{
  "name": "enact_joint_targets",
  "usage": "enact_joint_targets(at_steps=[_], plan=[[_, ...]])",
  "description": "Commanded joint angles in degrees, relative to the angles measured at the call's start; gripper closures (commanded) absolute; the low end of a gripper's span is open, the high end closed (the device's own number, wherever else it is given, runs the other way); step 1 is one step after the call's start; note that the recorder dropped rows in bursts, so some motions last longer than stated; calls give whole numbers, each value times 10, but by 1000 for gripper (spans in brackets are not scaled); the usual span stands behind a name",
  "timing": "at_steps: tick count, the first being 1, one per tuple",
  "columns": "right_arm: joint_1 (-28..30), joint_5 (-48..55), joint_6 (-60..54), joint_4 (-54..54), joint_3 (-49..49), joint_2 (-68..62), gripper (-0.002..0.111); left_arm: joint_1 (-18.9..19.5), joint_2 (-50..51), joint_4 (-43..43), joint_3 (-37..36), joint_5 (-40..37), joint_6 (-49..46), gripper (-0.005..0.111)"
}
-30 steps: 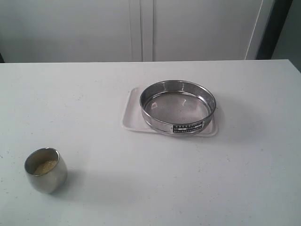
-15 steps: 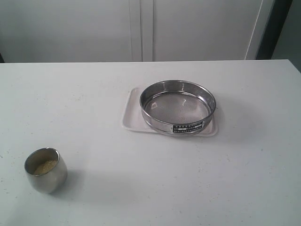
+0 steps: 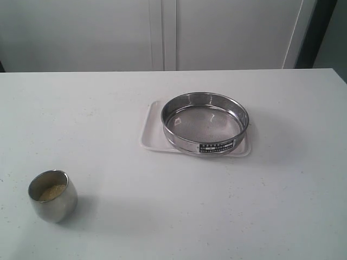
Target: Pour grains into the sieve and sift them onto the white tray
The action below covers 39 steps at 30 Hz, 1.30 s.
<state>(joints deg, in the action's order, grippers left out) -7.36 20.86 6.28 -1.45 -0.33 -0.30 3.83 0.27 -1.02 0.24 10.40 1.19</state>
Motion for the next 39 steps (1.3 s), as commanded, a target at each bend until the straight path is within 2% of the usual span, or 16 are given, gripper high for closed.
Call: enact_joint_targets(at_steps=[1,5,11,16,22,26,32,36,39], plan=[[-2,-8,0,-2,3,3,108,-2,-3,-2,-2,33,8,107],[-2,-8,0,-2,3,3,108,-2,-3,-2,-2,75,16,107],[-2,-8,0,-2,3,3,108,-2,14,-2,40,12,35,107],[-2,-8,0,-2,3,3,108,-2,89,-2,81,15,35,107],[-2,-8,0,-2,3,3,108,-2,223,-1,145,57,34,107],[-2,-8,0,-2,3,3,108,-2,290,37,169,75,46,107],[-2,-8,0,-2,3,3,108,-2,332,120,157,106,127,107],[-2,-8,0,-2,3,3,108,-2,342,199,106,145,221,107],[-2,-8,0,-2,3,3,108,-2,345,226,54,197,244,107]])
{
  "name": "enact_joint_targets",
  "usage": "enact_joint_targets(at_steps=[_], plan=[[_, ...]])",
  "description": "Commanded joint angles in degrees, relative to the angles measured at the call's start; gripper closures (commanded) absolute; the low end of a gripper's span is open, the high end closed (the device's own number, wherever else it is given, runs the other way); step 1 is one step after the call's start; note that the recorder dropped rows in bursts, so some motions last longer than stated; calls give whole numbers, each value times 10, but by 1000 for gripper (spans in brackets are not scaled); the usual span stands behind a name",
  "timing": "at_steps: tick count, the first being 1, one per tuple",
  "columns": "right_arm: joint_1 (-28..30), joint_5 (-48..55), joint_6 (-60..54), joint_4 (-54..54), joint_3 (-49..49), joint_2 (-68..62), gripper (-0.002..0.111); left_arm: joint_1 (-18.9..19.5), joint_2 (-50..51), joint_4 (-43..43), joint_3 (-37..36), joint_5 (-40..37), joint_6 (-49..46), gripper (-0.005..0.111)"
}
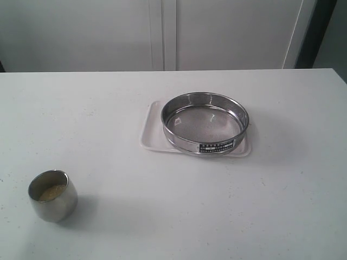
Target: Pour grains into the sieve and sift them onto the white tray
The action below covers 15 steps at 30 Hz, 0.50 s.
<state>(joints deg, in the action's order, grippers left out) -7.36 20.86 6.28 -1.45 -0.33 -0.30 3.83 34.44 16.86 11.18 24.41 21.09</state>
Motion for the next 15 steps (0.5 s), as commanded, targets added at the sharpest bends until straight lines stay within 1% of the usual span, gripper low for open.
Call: enact_joint_targets(at_steps=[1,4,5,6,9,10,15], plan=[[-2,-8,0,-2,3,3,108,-2,3,50,-68,57,45,107],[-2,-8,0,-2,3,3,108,-2,3,50,-112,71,47,107],[-2,-8,0,-2,3,3,108,-2,3,50,-112,89,48,107],[-2,-8,0,-2,3,3,108,-2,3,70,-112,73,52,107],[-2,-8,0,-2,3,3,108,0,5,143,-112,68,78,107],[-2,-8,0,-2,3,3,108,0,5,155,-112,68,82,107],[-2,-8,0,-2,3,3,108,0,34,166,-112,65,89,107]])
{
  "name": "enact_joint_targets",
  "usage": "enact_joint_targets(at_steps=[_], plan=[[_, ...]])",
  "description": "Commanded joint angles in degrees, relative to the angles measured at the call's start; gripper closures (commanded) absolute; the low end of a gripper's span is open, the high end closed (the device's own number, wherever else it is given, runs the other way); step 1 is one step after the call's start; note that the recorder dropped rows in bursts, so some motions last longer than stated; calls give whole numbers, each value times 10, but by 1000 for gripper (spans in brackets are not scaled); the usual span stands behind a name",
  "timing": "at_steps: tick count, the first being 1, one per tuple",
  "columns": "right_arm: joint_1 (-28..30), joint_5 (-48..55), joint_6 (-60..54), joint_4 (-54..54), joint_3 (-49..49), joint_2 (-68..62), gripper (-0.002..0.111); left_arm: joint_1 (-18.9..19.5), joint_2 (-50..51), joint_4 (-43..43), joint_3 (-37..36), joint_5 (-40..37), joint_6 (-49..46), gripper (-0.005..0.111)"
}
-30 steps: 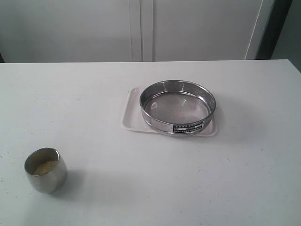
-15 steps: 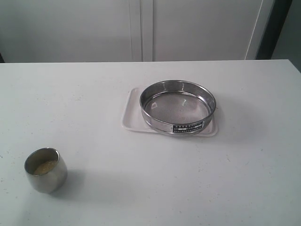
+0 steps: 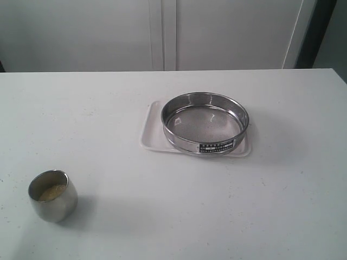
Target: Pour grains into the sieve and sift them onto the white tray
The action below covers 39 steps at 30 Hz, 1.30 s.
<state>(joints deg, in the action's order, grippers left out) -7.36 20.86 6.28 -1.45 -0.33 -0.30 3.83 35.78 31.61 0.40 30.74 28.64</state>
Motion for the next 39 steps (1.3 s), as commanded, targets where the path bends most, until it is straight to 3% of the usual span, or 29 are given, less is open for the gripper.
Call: enact_joint_targets(at_steps=[1,12,39], plan=[[-2,-8,0,-2,3,3,108,0,28,19,-4,-1,13,107],[-2,-8,0,-2,3,3,108,0,146,15,-4,54,-22,107],[-2,-8,0,-2,3,3,108,0,509,-25,-4,328,-142,107]])
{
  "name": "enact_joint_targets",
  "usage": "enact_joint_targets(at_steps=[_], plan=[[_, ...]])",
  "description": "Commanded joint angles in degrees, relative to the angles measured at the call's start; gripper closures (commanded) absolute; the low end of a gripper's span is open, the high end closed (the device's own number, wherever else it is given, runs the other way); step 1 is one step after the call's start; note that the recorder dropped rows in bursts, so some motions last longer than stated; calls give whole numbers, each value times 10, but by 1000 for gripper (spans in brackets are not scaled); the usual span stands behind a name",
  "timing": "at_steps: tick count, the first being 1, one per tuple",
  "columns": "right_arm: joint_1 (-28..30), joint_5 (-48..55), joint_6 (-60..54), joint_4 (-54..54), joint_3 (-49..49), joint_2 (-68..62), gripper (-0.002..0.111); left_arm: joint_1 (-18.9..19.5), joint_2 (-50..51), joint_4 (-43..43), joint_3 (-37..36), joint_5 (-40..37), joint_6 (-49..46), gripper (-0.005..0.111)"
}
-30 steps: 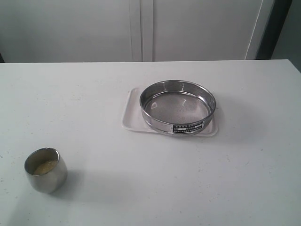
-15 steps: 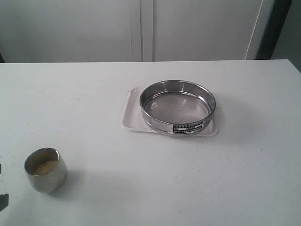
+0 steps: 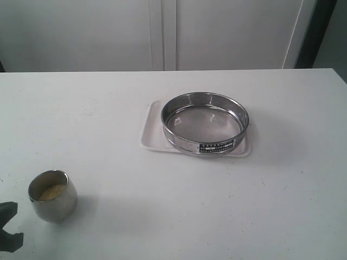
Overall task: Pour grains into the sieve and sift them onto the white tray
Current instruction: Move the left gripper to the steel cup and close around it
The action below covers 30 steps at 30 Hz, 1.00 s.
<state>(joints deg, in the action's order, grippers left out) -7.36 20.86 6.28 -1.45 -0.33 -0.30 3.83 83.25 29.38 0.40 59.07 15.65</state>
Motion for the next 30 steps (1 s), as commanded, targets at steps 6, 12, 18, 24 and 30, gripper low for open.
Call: enact_joint_targets(at_steps=[6,12,18,24,30], plan=[[-2,-8,0,-2,3,3,108,0,47,-4,-4,83,-9,106],[-2,-8,0,-2,3,3,108,0,47,50,-4,100,-25,48],[-2,-8,0,-2,3,3,108,0,47,68,-4,78,-21,1],[-2,-8,0,-2,3,3,108,0,47,170,10,66,16,2],[-2,-8,0,-2,3,3,108,0,61,194,53,51,66,2]])
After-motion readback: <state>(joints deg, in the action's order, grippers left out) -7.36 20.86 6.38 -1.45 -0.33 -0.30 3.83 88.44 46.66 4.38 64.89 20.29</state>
